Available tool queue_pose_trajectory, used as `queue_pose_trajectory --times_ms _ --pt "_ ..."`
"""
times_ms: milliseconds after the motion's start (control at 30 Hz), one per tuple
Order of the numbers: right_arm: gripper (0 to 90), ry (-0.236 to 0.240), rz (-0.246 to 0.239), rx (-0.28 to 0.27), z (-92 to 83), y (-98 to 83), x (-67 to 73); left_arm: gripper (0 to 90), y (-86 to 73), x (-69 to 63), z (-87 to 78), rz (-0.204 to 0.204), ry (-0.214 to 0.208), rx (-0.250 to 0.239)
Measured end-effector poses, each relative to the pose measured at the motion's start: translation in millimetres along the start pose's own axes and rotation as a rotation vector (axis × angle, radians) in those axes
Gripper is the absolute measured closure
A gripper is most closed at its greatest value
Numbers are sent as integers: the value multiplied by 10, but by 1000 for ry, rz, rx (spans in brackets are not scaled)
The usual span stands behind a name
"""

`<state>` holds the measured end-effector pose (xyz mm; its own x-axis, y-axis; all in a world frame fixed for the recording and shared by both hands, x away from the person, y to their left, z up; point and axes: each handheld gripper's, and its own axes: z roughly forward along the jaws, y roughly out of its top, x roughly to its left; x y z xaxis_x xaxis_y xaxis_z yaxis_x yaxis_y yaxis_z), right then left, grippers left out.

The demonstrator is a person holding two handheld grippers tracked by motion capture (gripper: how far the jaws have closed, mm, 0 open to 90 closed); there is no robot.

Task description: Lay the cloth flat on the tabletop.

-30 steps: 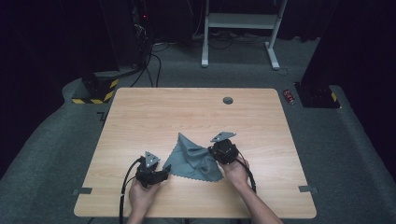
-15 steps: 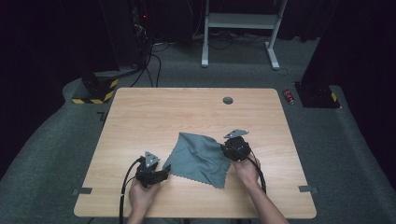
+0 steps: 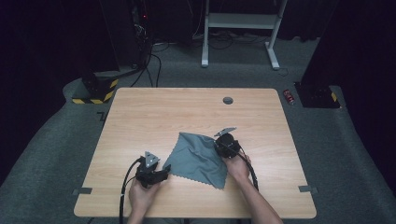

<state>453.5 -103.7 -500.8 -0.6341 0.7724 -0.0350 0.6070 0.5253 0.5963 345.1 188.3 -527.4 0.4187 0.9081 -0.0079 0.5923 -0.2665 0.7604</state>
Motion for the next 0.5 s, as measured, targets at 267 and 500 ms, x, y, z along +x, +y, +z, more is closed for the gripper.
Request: queue_pose_trajectory --times_ms 267,500 --pt "878 80 -212 -157 -359 51 488 383 -1 0 0 0 0 0" --pt "709 225 -355 -35 -116 -138 1001 383 -1 0 -1 0 0 0"
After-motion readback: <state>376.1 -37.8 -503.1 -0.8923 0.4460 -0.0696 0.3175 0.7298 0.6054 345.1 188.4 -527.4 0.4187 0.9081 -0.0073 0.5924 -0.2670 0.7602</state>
